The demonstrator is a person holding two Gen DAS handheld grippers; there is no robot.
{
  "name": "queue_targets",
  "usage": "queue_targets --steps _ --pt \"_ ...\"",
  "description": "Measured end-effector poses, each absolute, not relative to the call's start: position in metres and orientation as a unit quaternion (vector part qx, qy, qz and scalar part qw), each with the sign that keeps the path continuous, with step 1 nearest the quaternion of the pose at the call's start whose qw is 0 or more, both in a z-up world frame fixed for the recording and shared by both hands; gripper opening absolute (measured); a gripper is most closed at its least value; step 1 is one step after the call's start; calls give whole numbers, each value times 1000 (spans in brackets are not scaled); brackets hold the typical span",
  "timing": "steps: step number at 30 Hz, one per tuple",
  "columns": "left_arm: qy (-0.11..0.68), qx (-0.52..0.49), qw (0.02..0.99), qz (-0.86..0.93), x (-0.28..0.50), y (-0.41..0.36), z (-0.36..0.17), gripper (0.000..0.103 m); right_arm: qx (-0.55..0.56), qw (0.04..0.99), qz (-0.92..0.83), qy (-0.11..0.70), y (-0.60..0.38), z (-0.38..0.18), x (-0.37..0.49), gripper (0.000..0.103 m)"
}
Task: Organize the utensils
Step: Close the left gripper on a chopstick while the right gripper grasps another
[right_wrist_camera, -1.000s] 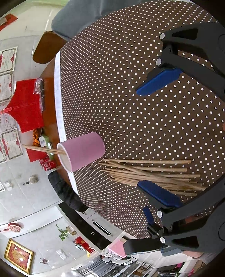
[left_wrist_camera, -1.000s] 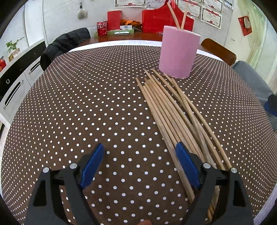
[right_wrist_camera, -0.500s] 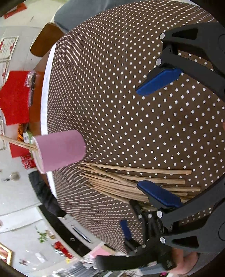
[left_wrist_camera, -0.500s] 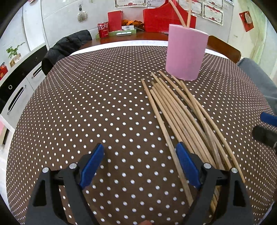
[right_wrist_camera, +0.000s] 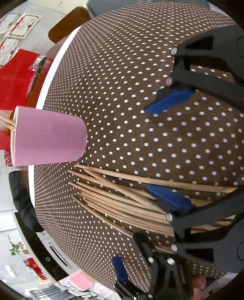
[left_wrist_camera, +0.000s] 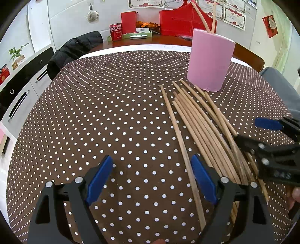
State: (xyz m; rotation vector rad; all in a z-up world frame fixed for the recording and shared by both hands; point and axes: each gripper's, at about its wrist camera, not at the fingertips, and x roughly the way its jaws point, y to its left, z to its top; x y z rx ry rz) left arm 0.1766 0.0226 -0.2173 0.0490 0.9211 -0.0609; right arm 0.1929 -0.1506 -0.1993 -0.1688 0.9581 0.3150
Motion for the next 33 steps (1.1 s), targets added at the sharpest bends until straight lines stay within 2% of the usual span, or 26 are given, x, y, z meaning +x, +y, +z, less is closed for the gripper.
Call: queue_targets --steps 7,16,18,21,22,23,24,25,26,27,28,33 --pt "444 27 895 -28 179 24 -219 85 -94 869 164 457 -131 -194 213 47" --pt "452 41 891 -22 210 27 -217 85 -93 870 165 456 -121 -197 227 45" --pt "455 36 889 -26 214 28 -218 85 -96 869 168 455 -120 -198 225 42" --pt "456 34 889 -36 217 30 -218 83 -98 869 168 455 -119 -197 225 32" --pt "454 36 889 -43 218 29 -217 77 -98 869 168 455 -119 -197 224 24" --pt "450 40 891 -50 217 29 -215 62 -98 870 164 455 -120 -197 223 16" --pt "447 44 891 -57 215 27 -213 56 -96 870 162 455 -123 -197 221 13" --pt "447 44 891 -60 215 28 -213 40 -92 871 161 456 -126 -197 220 7" --pt "447 44 891 -62 215 28 -212 25 -85 871 161 457 -129 -197 220 7" --pt "447 43 891 -61 215 29 -212 19 -78 871 161 457 -132 -197 218 7" --pt "447 41 891 -61 215 32 -212 9 -75 872 161 457 -134 -198 217 7" --pt "448 17 891 -66 210 43 -211 7 -41 873 164 457 -150 -197 208 7"
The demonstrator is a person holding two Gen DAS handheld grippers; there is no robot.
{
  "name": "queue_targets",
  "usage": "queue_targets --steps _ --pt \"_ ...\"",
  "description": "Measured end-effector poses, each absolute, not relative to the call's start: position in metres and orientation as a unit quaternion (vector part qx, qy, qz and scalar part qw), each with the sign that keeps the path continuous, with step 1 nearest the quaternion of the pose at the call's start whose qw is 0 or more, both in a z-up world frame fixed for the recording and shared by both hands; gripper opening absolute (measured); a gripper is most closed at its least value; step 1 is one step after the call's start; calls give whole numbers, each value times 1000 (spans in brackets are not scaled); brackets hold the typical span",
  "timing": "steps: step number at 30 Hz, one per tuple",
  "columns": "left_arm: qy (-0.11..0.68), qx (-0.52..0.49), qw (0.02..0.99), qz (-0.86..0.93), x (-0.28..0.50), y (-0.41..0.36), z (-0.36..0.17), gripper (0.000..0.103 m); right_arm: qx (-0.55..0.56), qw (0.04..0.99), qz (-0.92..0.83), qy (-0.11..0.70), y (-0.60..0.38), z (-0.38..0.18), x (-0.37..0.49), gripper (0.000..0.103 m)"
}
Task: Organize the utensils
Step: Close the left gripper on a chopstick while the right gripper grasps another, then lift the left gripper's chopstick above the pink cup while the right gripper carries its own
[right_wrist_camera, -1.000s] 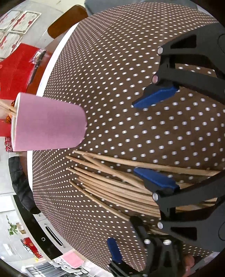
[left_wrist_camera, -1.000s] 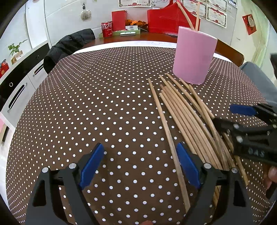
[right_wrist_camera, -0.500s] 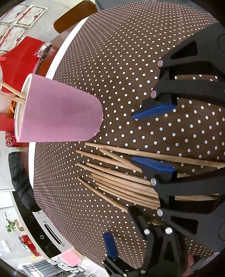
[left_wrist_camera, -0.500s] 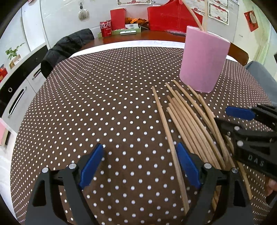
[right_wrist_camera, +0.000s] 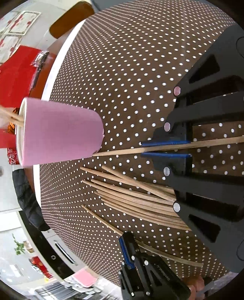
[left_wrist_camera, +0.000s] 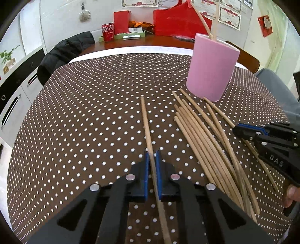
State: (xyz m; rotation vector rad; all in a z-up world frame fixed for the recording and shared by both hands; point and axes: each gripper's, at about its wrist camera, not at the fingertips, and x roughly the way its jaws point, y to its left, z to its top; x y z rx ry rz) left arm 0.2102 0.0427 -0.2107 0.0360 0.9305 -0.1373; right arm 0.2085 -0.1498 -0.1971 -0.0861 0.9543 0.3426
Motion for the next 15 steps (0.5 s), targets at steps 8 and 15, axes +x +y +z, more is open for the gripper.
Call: queue_targets --steps 8,15 --pt "437 -20 896 -72 195 57 -210 5 12 888 183 422 -172 -179 187 6" --pt "425 -25 902 -75 192 55 -202 5 13 884 179 432 -179 -177 181 7"
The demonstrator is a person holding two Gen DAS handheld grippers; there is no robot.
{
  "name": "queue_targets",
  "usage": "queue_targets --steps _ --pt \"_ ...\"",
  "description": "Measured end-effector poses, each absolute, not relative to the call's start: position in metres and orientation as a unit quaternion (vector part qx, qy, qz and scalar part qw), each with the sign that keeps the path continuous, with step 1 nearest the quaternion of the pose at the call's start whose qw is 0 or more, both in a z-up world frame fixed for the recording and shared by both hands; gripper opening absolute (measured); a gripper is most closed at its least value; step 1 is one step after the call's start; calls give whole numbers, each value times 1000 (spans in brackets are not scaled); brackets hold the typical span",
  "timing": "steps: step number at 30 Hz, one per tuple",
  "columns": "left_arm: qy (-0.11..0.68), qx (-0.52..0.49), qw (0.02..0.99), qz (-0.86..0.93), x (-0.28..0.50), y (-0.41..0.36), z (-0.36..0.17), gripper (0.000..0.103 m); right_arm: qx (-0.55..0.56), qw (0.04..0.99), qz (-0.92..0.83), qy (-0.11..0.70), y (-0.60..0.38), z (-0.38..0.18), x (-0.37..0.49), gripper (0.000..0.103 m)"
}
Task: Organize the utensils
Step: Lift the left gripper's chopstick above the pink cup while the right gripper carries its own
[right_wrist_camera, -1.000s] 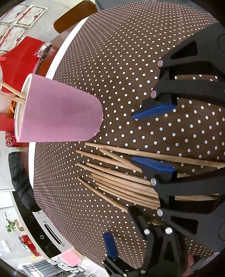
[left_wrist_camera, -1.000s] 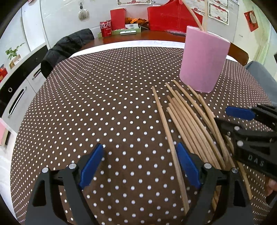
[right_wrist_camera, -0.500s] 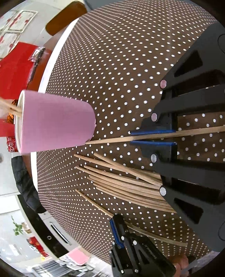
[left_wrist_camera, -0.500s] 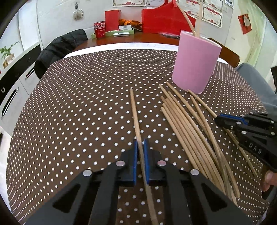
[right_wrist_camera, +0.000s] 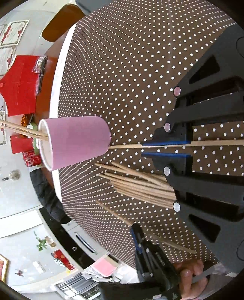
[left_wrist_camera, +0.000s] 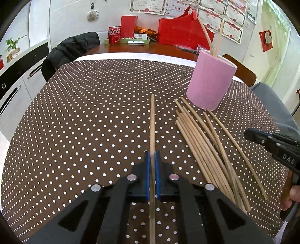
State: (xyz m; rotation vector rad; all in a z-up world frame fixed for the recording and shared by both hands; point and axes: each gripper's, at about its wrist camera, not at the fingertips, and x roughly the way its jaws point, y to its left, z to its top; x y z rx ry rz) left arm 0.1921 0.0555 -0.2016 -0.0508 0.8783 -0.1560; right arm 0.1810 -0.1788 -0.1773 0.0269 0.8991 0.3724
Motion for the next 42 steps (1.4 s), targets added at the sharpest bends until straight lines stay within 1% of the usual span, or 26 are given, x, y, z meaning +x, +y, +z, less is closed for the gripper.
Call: queue_targets --steps 3,5,8,9,10,11,12,13,15,16,17,18,23,30,37,42 --pt "427 -20 901 -73 192 52 -202 5 12 877 172 448 -178 -183 188 8" --pt "433 -18 898 -72 194 52 -205 5 7 872 171 458 -176 -188 191 20" --pt "443 -8 894 -69 200 50 -210 6 -10 867 173 467 -166 -192 196 29" --pt "445 -5 893 -69 202 49 -211 7 -19 865 171 471 -162 -194 197 29" --pt "447 -3 892 -69 205 49 -212 10 -35 866 167 471 -158 -195 198 29" --pt "445 1 893 -70 208 48 -212 16 -48 866 165 470 -152 -195 197 29" --pt "445 5 893 -70 211 47 -212 17 -62 866 161 469 -147 -195 197 29" --pt "446 12 892 -69 215 45 -212 17 -76 866 155 469 -143 -195 196 27" --pt "446 27 892 -70 219 42 -212 17 -91 866 152 467 -138 -196 194 18" --pt "446 34 892 -71 220 41 -212 17 -88 865 153 469 -139 -195 193 5" --pt "446 37 892 -71 220 40 -212 8 -86 866 153 469 -138 -196 192 5" --pt "446 35 891 -73 220 41 -212 6 -79 867 154 468 -140 -196 190 5" --pt "444 -25 891 -87 211 60 -209 5 -5 876 186 444 -167 -191 172 5" --pt "400 -60 910 -87 192 69 -187 5 50 888 218 401 -180 -167 159 5" --pt "303 -94 941 -115 176 65 -134 5 114 903 252 328 -195 -136 156 5" --pt "236 -116 953 -148 183 56 -94 5 156 915 265 260 -201 -99 161 5"
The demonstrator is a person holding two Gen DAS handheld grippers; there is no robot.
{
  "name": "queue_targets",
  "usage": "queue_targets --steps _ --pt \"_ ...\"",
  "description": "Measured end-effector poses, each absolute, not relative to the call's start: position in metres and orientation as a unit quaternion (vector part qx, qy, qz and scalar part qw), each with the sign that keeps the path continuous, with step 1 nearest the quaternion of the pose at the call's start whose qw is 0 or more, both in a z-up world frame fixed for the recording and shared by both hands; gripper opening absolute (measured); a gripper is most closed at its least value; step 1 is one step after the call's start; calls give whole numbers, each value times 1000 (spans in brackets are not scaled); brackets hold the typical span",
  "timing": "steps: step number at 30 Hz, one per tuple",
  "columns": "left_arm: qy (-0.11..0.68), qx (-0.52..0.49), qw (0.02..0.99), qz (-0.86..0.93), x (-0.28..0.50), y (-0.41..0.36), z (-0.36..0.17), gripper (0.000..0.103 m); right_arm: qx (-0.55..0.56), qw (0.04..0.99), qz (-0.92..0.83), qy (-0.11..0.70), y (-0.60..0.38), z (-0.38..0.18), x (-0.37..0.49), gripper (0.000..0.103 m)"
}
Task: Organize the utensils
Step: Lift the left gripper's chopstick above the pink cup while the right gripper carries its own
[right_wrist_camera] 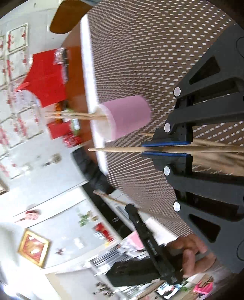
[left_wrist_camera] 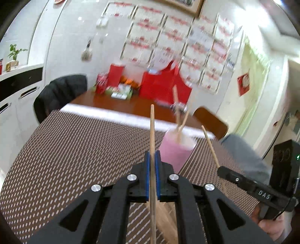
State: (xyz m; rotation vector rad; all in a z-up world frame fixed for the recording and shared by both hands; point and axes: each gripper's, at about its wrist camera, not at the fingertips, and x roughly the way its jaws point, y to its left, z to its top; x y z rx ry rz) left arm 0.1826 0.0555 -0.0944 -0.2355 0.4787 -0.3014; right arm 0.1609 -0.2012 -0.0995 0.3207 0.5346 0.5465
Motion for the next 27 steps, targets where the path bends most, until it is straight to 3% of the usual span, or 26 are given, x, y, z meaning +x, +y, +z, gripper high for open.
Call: queue_targets --steps 13,27 --pt "86 -154 954 -243 279 -2 -12 5 206 946 227 108 -216 -13 258 6" --pt "67 -140 957 -243 345 -29 -45 5 218 953 194 85 -221 -41 318 6"
